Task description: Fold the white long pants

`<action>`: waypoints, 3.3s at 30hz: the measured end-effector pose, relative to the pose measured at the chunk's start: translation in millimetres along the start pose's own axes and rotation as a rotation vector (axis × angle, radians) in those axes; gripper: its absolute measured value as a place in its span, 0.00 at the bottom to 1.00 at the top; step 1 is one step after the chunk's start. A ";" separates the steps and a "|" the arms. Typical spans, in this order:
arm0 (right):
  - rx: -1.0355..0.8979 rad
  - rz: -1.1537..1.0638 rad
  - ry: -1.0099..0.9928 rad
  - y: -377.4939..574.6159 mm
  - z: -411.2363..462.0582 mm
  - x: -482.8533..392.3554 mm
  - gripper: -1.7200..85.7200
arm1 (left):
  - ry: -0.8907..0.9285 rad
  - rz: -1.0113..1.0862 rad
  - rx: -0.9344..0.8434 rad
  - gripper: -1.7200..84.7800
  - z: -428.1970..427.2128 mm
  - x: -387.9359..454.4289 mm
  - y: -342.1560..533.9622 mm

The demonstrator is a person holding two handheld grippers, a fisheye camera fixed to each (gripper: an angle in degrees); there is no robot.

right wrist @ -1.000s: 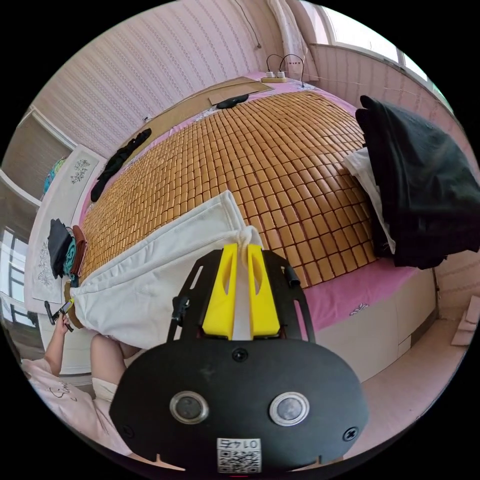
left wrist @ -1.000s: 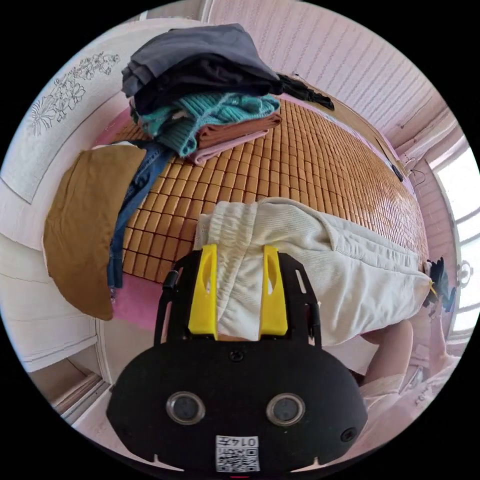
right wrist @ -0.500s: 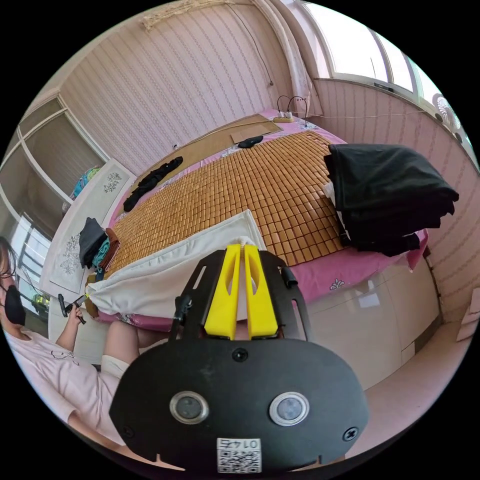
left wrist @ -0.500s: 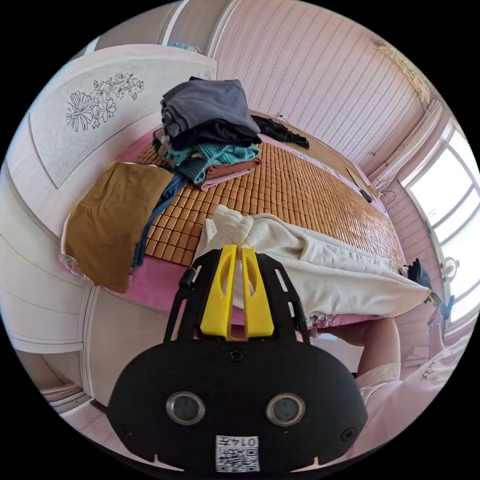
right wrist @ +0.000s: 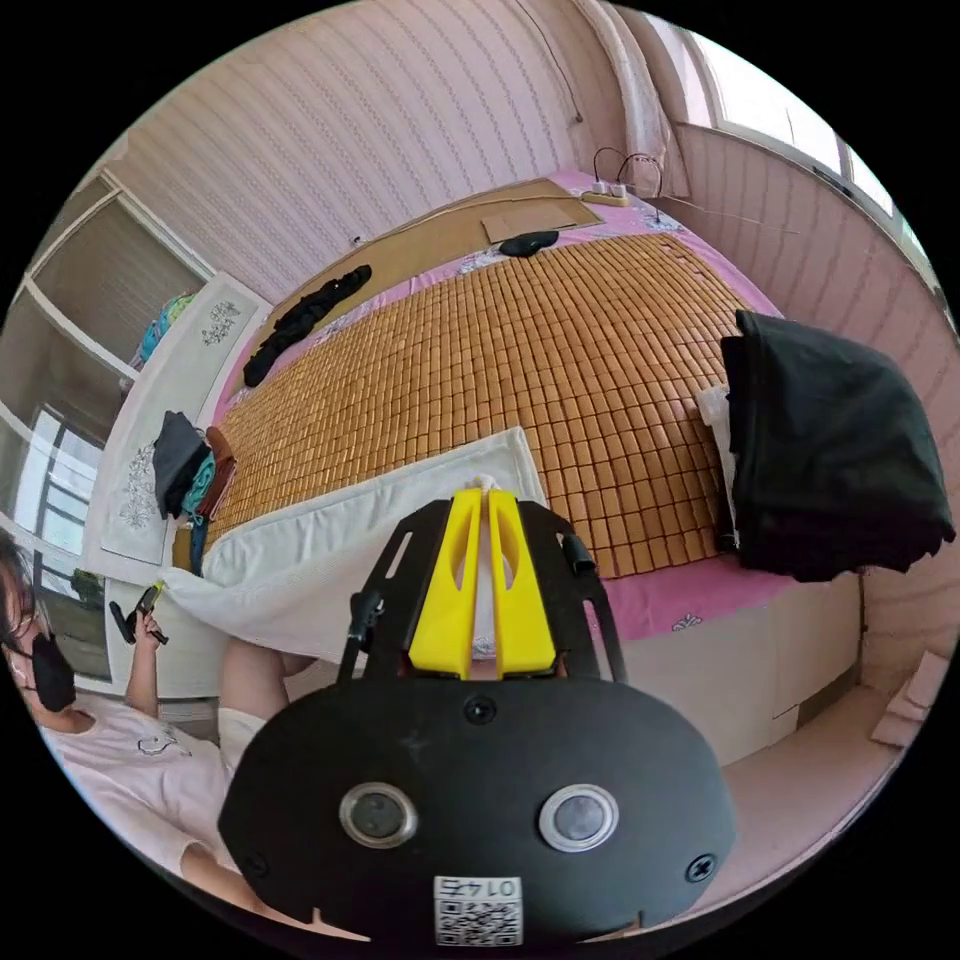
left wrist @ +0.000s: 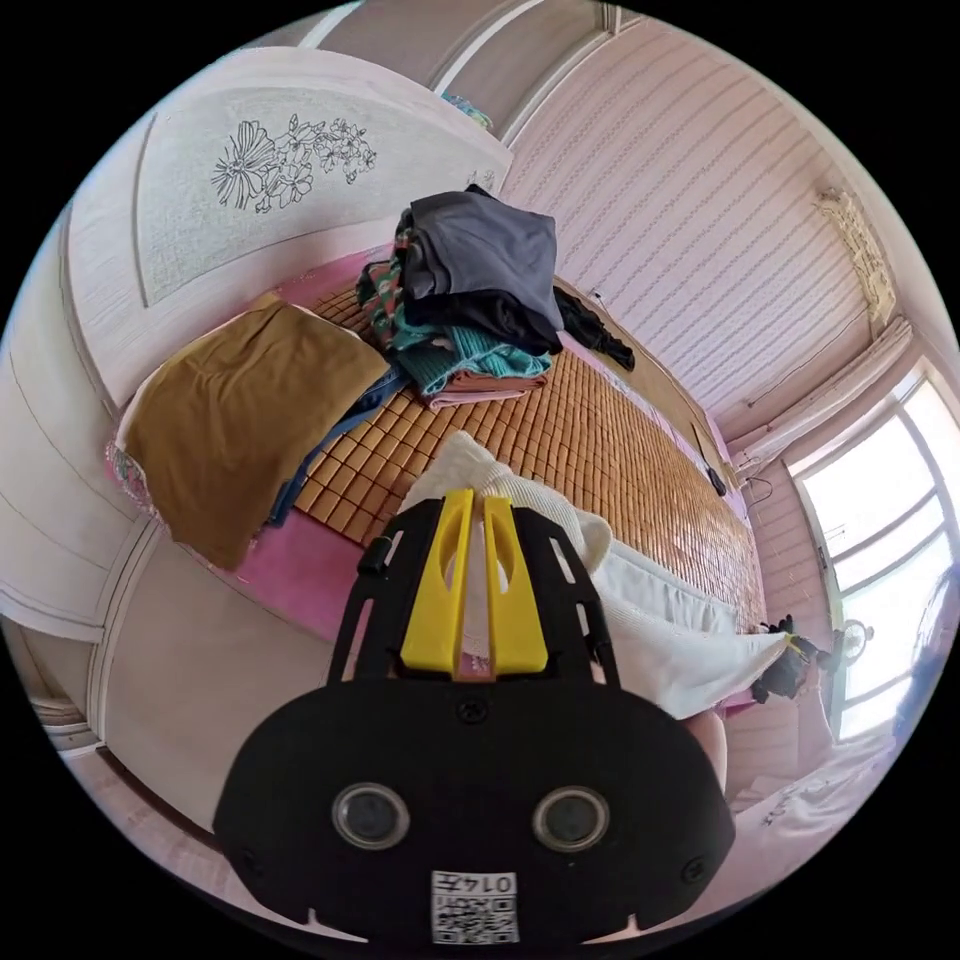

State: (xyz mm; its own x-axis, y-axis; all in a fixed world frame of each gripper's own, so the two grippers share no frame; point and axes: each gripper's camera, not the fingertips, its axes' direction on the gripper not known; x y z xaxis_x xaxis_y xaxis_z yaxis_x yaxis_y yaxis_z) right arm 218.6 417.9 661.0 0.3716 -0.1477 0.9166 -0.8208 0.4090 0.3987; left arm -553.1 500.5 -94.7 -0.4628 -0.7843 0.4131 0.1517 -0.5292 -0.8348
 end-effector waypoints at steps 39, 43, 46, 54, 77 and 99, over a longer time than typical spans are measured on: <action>-0.249 -0.760 -0.094 2.3 238.1 -208.4 0.12 | -0.212 1.144 -0.367 0.12 337.2 325.3 103.2; -0.350 -0.912 -0.100 3.8 295.8 -294.7 0.13 | -0.193 1.132 -0.479 0.14 407.8 356.5 114.7; -0.451 -0.936 0.041 16.9 353.9 -314.9 0.10 | -0.253 1.149 -0.605 0.11 460.5 353.6 137.7; -0.456 -0.882 -0.093 -5.5 306.4 -297.8 0.04 | -0.167 1.130 -0.327 0.06 398.9 357.6 128.9; 0.165 0.435 -0.244 231.8 171.4 146.1 0.16 | 0.285 0.827 -0.341 0.01 406.8 299.2 255.2; -0.151 0.397 -0.144 205.7 216.3 184.1 0.06 | 0.121 0.816 -0.549 0.01 449.1 263.8 328.9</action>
State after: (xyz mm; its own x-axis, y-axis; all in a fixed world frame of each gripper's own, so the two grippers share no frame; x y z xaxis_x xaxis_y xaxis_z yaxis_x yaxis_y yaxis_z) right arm 24.4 280.2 918.5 -0.0322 -0.0723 0.9969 -0.8111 0.5846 0.0162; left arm -233.1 -25.8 -97.0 -0.4871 -0.7873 -0.3781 0.0516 0.4062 -0.9123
